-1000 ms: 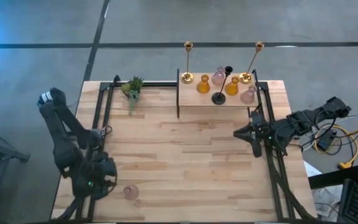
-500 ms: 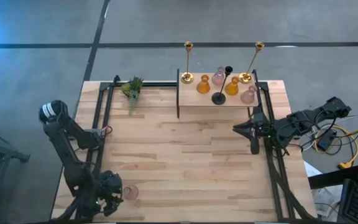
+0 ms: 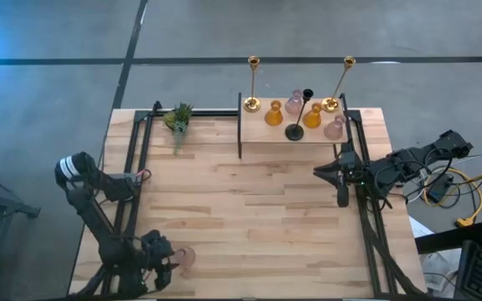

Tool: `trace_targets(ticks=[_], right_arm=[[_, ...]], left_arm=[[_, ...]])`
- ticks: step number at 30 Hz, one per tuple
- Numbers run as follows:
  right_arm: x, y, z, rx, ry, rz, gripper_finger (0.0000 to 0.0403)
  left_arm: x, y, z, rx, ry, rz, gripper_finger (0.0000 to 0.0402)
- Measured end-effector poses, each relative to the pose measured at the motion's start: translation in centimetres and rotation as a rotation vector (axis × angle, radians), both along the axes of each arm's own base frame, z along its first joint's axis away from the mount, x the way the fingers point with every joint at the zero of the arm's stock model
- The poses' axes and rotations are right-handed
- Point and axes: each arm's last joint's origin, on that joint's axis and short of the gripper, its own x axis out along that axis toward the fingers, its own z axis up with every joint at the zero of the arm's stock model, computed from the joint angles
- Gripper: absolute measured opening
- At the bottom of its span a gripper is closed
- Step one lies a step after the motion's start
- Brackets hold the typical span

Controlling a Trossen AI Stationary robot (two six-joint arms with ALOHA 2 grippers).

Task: Pick & Place candle stick holders
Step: Put the pink candle holder on the shelf

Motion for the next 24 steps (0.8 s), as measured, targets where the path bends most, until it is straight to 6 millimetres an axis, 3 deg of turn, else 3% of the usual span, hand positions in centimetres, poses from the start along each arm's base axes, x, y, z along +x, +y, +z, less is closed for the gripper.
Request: trace_targets(ticks=[6, 24], right_arm=[[0.01, 0.02, 0.03, 0.016, -0.006, -0.001, 0.0048], [0.08, 0.06, 0.27, 0.032, -0.031, 0.0, 0.0048]], left_arm=[[0.28, -0.06, -0.88, 0.088, -0.061, 0.012, 0.0195], [0.79, 0.11, -0.98, 0.188, -0.16, 0.011, 0.0197]])
